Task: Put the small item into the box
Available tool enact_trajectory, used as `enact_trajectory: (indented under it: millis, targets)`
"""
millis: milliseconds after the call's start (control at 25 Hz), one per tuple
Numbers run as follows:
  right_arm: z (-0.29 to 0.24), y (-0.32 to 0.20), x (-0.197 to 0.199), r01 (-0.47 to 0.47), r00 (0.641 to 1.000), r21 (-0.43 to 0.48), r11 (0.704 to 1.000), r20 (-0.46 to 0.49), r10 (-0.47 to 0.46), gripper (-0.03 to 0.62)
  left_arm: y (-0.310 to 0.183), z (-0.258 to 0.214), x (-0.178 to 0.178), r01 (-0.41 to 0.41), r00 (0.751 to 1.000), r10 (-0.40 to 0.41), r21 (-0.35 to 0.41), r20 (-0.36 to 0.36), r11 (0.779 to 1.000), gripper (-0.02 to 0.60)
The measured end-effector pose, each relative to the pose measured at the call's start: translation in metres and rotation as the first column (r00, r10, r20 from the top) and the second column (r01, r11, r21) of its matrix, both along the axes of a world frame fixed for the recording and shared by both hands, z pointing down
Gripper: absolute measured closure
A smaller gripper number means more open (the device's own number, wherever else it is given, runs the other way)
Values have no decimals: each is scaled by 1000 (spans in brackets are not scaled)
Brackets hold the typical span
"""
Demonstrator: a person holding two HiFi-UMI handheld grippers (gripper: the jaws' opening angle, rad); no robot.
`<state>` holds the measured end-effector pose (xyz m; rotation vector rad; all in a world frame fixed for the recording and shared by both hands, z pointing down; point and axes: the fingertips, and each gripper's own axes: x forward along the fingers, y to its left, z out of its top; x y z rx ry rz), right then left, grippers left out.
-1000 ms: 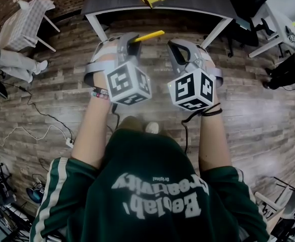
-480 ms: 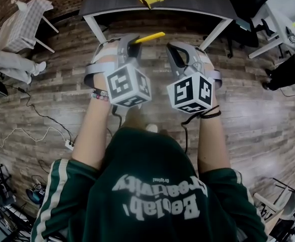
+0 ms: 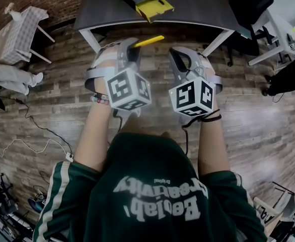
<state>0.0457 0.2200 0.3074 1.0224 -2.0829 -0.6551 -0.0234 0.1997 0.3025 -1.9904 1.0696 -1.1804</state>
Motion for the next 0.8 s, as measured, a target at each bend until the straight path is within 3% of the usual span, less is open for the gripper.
enact_trajectory:
  millis: [800]
  targets:
    - [-10,-188,-40,-40,999,-32,999,-30,39,588,-193,-7,-35,-55,998,54,-38,-20,998,534]
